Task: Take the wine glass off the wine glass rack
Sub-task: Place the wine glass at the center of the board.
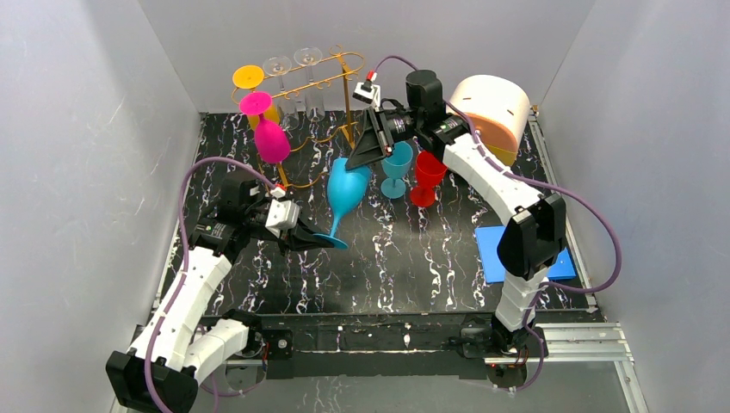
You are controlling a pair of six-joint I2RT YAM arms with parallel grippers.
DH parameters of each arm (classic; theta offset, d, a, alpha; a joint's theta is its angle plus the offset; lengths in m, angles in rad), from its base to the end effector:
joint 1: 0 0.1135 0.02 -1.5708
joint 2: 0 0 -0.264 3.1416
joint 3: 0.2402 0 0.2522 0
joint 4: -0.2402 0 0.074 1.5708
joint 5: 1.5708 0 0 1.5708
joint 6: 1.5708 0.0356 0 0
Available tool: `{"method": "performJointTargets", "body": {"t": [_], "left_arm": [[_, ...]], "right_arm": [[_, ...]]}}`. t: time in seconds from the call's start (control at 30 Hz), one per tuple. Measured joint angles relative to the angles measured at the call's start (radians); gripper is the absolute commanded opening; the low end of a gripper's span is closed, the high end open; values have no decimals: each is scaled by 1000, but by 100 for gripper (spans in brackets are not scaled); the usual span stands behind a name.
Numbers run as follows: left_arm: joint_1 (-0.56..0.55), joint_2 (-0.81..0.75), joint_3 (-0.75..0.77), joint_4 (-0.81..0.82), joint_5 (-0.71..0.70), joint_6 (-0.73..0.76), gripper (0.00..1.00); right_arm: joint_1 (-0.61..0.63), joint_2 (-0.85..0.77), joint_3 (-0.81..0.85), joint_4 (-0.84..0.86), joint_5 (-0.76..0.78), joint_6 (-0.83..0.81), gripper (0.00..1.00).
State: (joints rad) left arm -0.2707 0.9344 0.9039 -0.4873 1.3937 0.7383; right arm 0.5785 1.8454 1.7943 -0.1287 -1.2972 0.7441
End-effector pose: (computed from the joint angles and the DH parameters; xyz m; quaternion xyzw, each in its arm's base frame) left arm 0.1636 -0.0818 0.3386 0.6028 0.4245 -0.4505 0.5034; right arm 0.3342 0.2592 0.4001 -0.3351 0.6417 0.6796 0.1182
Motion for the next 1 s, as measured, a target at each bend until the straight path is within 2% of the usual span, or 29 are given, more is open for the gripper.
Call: {"method": "performJointTargets", "body": {"t": [0.07, 0.23, 0.4, 0.53, 0.57, 0.67, 0.8, 0.87, 1.0], "left_arm": [[-1, 0, 0, -7, -3, 5, 0], [-3, 5, 0, -21, -7, 22, 0], [-4, 6, 0, -47, -33, 53, 0], [-6, 5, 0, -75, -71, 84, 0], [-7, 6, 0, -83, -77, 94, 4], [-8, 6, 0, -102, -94, 104, 32], [-6, 31, 19, -141, -150, 63, 37], [-6, 32, 28, -163, -165, 58, 43], [-6, 18, 34, -174, -189, 54, 63]], "right_arm": [[1, 0, -6, 7, -14, 4, 38], [19, -1, -33, 62, -40, 22, 17], [23, -2, -42, 108, -79, 74, 2], [23, -18, -78, 150, -85, 108, 1], [23, -21, -87, 158, -85, 113, 1], [23, -24, -106, 178, -84, 119, 1], [30, -45, -144, 234, -82, 111, 1], [30, -61, -162, 262, -79, 108, 1], [37, -78, -173, 279, -71, 87, 1]]}}
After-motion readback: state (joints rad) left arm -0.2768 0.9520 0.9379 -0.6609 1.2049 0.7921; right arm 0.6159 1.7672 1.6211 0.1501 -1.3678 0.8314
